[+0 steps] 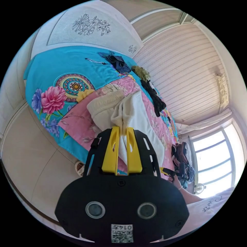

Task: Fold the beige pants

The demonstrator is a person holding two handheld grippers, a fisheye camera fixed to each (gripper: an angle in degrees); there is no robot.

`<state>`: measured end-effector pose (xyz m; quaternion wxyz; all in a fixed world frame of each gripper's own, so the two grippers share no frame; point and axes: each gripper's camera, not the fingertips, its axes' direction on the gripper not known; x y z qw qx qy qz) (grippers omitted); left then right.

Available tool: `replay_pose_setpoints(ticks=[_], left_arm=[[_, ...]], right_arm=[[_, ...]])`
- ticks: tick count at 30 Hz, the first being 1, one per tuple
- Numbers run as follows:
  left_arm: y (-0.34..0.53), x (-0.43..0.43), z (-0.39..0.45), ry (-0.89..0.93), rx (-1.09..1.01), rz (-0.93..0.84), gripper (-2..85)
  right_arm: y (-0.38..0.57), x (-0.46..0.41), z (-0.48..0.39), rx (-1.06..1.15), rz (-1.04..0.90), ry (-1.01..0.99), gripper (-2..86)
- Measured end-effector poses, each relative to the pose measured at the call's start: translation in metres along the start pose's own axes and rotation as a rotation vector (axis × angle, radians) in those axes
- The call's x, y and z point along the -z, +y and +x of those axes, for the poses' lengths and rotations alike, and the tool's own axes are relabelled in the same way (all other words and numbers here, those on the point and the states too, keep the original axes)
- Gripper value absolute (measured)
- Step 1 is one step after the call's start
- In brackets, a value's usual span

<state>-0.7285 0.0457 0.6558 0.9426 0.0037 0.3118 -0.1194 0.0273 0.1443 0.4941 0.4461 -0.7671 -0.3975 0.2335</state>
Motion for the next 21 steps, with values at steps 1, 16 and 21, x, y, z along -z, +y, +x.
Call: replay_pose_setpoints(ticks=[1, 16, 21], left_arm=[[-0.002, 0.0, 0.008, 0.012, -0.047, 0.004, 4.5], [-0.021, -0.062, -0.062, -0.156, 0.166, -0.003, 4.0], [-0.021, -0.059, -0.057, -0.106, 0.171, 0.035, 6.0]], right_arm=[[0.001, 0.003, 0.004, 0.001, -0.003, -0.006, 17.2], [0.011, 0.012, 0.039, 0.027, -0.045, -0.061, 15.9], [0.014, 0.019, 0.055, 0.009, -0.079, -0.165, 10.4]])
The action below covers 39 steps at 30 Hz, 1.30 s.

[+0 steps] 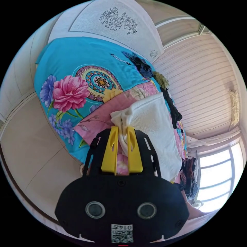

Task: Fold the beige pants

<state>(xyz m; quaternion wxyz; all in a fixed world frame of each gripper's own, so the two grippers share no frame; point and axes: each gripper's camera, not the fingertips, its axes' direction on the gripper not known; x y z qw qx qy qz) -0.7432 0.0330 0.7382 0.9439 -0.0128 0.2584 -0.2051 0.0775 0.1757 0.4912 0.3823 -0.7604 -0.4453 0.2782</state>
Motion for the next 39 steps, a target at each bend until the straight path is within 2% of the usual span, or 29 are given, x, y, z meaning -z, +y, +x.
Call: replay_pose_setpoints(ticks=[6, 7, 10, 14, 18, 24, 26, 29, 32, 36, 38, 39], left_arm=[[0.005, -0.021, -0.013, 0.196, 0.114, -0.012, 10.0], [0.007, -0.026, -0.011, 0.237, 0.123, -0.014, 10.5], [0.012, -0.034, -0.004, 0.29, 0.158, -0.046, 9.3], [0.025, -0.036, 0.04, 0.194, 0.049, -0.091, 6.7], [0.064, -0.045, 0.09, 0.199, -0.003, -0.145, 6.3], [0.181, -0.097, 0.183, 0.307, -0.072, -0.359, 6.4], [0.22, -0.122, 0.213, 0.33, -0.097, -0.403, 6.7], [0.234, -0.124, 0.232, 0.318, -0.076, -0.381, 7.4], [0.227, -0.117, 0.248, 0.334, -0.117, -0.473, 8.6], [0.229, -0.08, 0.28, 0.282, -0.275, -0.416, 6.7], [0.242, -0.056, 0.315, 0.277, -0.436, -0.368, 0.4], [0.247, -0.051, 0.325, 0.282, -0.479, -0.355, 0.1]], right_arm=[[0.019, 0.028, 0.001, 0.041, 0.036, -0.086, 7.2], [0.023, 0.035, 0.001, 0.063, 0.045, -0.158, 7.0], [0.029, 0.055, -0.005, 0.102, 0.046, -0.218, 6.6], [0.037, 0.085, -0.024, 0.187, 0.043, -0.153, 6.4], [0.058, 0.129, -0.02, 0.196, 0.076, -0.116, 6.4], [0.128, 0.221, 0.031, 0.079, 0.082, 0.094, 6.7], [0.149, 0.24, 0.066, -0.033, 0.102, 0.149, 7.1], [0.159, 0.225, 0.098, -0.174, 0.109, 0.176, 8.2], [0.167, 0.207, 0.093, -0.178, 0.071, 0.258, 9.1], [0.198, 0.227, 0.084, -0.227, 0.162, 0.359, 7.8], [0.223, 0.246, 0.054, -0.222, 0.291, 0.597, 6.1], [0.227, 0.246, 0.042, -0.191, 0.311, 0.667, 5.6]])
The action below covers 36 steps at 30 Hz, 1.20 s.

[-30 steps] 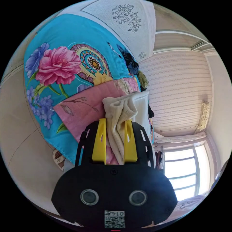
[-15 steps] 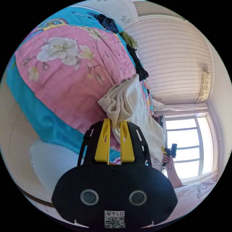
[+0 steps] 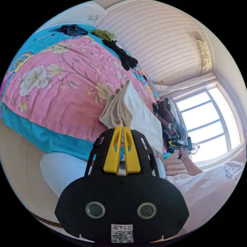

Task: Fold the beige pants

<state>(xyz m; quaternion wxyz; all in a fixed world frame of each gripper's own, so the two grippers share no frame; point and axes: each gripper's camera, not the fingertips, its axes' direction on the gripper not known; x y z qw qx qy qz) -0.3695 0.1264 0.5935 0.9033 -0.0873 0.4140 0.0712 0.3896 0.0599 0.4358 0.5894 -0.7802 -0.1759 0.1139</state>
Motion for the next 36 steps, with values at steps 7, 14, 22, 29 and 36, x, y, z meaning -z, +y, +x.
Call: replay_pose_setpoints(ticks=[7, 14, 22, 29, 36], left_arm=[[0.011, -0.104, 0.18, -0.014, -0.583, -0.243, -0.9], [0.027, -0.231, 0.289, -0.245, -0.848, -0.398, -1.0], [0.02, -0.273, 0.31, -0.136, -0.805, -0.511, -1.0], [0.044, -0.282, 0.346, -0.2, -0.901, -0.497, -1.0], [0.014, -0.299, 0.375, -0.131, -0.894, -0.623, -0.9]], right_arm=[[-0.003, -0.019, -0.159, 0.471, 0.09, -0.033, 0.2], [-0.058, -0.092, -0.268, 0.565, 0.014, 0.127, -0.4], [-0.062, -0.125, -0.267, 0.619, -0.068, 0.068, -0.8], [-0.078, -0.133, -0.276, 0.631, -0.11, 0.166, -0.5], [-0.06, -0.129, -0.249, 0.528, 0.011, 0.101, -0.5]])
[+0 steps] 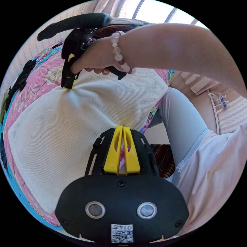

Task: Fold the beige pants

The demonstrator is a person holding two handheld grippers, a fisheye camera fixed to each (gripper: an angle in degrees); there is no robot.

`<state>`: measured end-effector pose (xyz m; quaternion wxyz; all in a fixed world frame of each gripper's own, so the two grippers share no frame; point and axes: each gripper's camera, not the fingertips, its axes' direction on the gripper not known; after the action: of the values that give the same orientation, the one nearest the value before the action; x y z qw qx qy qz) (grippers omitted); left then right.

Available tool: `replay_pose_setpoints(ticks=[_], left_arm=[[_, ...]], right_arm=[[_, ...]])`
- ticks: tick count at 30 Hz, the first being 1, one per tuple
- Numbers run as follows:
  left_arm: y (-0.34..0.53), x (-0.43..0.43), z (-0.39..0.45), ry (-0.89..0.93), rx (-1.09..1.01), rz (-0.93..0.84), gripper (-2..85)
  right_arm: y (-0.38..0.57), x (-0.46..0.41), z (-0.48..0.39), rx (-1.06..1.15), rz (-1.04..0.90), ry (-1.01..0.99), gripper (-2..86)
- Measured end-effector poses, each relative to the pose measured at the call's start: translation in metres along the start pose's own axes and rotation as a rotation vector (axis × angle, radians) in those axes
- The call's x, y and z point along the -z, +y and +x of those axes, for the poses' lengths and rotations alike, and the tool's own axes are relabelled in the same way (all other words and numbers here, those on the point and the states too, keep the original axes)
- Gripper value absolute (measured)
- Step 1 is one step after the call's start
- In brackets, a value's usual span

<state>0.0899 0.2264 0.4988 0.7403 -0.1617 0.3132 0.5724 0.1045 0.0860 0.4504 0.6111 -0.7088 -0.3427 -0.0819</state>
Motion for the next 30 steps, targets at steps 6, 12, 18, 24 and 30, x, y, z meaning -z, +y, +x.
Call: replay_pose_setpoints(ticks=[6, 12, 18, 24, 30], left_arm=[[-0.021, 0.06, -0.008, -0.029, 0.056, 0.172, 0.0], [-0.111, 0.08, -0.017, -0.119, -0.004, 0.184, 7.5], [-0.226, 0.052, -0.013, -0.003, -0.048, 0.079, 11.0], [-0.301, 0.008, -0.012, -0.043, 0.014, -0.041, 13.4], [-0.315, -0.044, -0.023, -0.106, 0.003, -0.304, 9.7]], right_arm=[[0.153, 0.073, 0.047, -0.258, 0.349, -0.202, 0.5], [0.301, 0.062, 0.094, -0.728, 0.332, -0.186, 9.9], [0.337, 0.031, 0.11, -0.826, 0.323, -0.303, 13.7], [0.342, -0.002, 0.12, -0.853, 0.301, -0.367, 13.3], [0.354, -0.014, 0.132, -0.82, 0.335, -0.495, 9.3]])
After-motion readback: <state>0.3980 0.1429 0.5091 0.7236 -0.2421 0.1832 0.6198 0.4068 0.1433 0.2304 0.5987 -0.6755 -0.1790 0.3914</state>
